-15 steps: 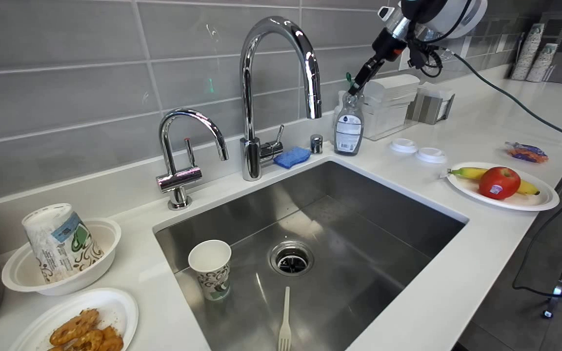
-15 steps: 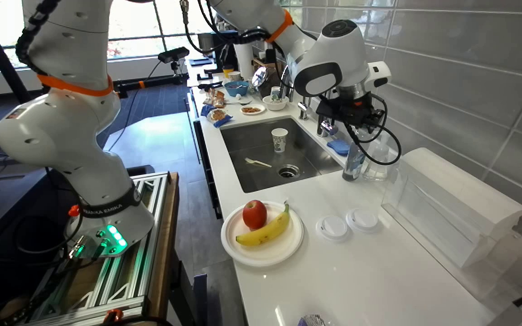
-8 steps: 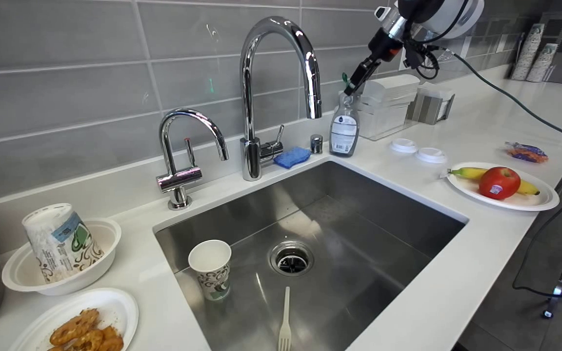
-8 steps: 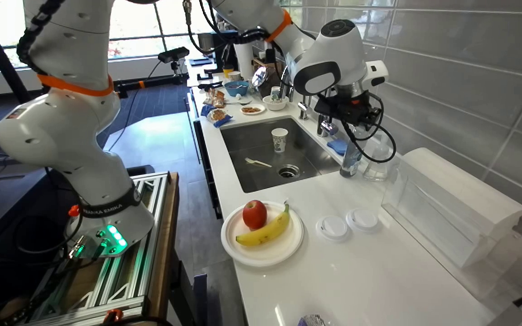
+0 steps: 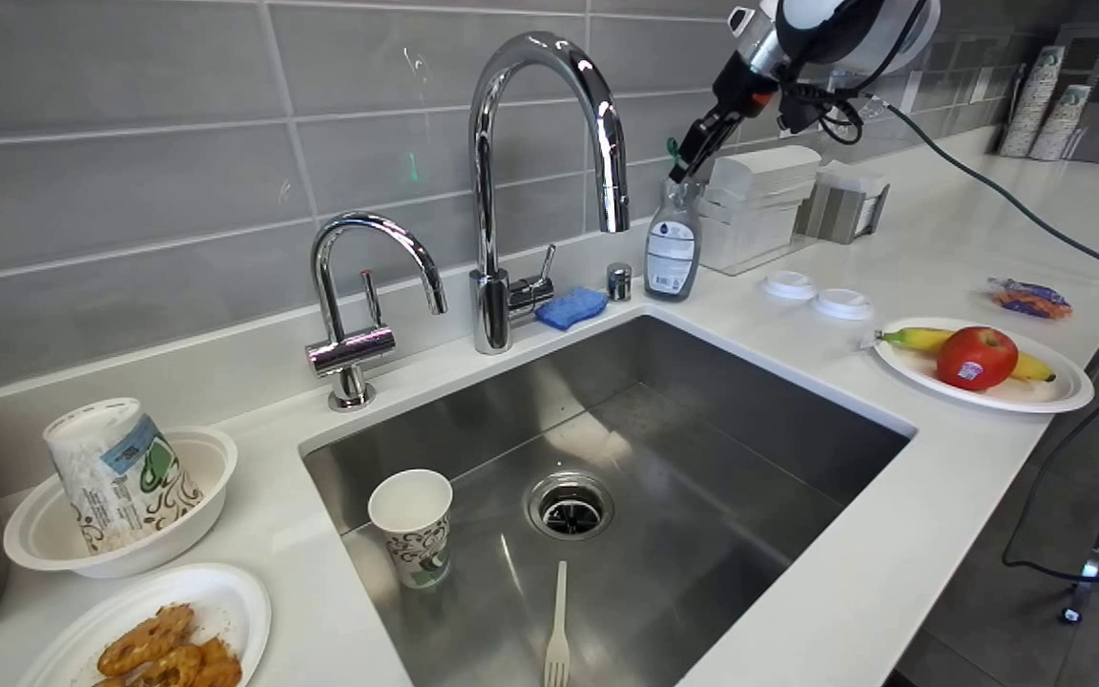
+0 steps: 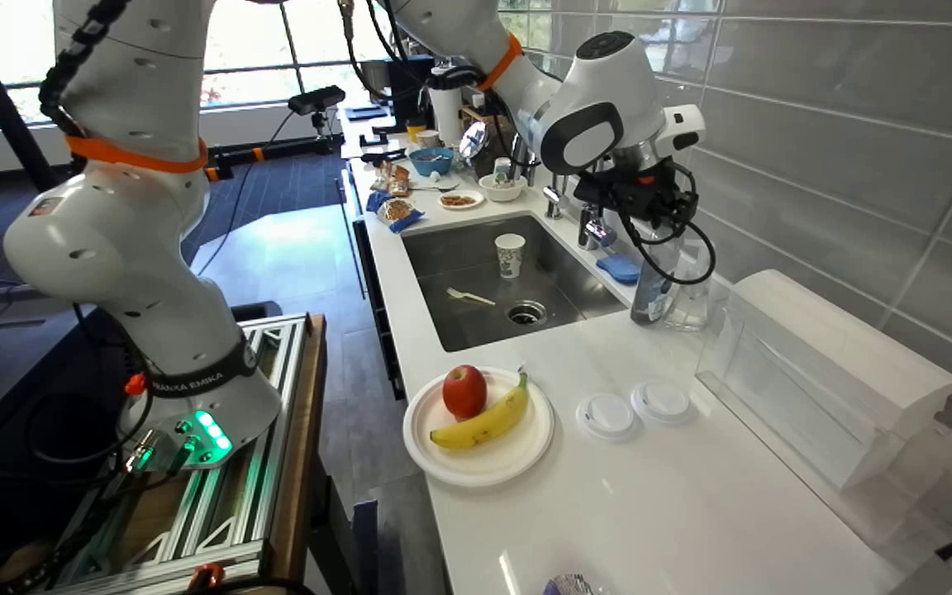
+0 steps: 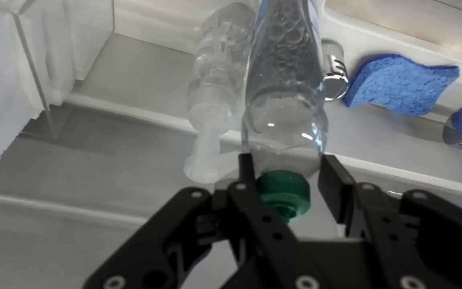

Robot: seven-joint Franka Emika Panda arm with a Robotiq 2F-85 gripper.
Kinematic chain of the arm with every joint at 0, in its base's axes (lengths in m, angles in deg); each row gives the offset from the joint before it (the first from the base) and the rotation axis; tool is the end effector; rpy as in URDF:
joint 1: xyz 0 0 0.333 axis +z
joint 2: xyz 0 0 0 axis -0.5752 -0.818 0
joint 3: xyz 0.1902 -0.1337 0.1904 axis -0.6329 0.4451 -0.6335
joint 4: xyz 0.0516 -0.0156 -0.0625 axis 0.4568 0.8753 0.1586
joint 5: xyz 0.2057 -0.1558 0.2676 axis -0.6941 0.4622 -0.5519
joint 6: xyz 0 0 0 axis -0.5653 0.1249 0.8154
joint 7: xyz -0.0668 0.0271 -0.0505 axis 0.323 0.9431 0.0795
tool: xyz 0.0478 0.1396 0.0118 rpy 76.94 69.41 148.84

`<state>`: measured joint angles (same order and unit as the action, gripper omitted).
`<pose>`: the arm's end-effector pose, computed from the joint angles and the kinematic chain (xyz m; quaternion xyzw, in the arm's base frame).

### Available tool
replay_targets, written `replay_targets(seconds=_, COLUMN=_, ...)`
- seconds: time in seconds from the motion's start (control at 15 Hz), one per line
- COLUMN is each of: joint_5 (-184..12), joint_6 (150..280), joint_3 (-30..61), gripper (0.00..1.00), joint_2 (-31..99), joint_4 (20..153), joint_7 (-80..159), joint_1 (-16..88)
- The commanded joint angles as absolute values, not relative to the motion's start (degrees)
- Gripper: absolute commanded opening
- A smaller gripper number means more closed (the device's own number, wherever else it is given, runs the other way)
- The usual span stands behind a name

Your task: Move the left bottle backwards

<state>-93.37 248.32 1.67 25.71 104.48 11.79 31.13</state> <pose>0.6663 0.0595 0.2969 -0.9390 -0.1897 -0.2868 0.0103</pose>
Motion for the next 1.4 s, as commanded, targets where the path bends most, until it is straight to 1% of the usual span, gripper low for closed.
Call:
replay_targets(seconds=0.0, joint_5=-88.6, joint_6=251.6, joint_3=6.0, gripper=0.19, joint_2=25.4, joint_4=103.4, joint_7=19.4, joint_1=35.6)
replay_targets(seconds=0.4, joint_5=-85.1, joint_6=253.0, joint_3=10.3, gripper=0.19, joint_2=24.7, joint_4=102.7, joint_7=26.6, joint_1=40.2)
replay_targets(seconds=0.67, joint_5=-83.6, joint_6=254.1, joint_3=15.1, gripper=0.19, joint_2=24.0, joint_4=102.6, joint_7=30.1, joint_1=44.5)
replay_targets(seconds=1.33, joint_5=-84.4, joint_6=257.4, joint_3=22.2, gripper=0.19, joint_2=20.8, joint_4=101.2, joint_7=32.3, joint_1=51.8)
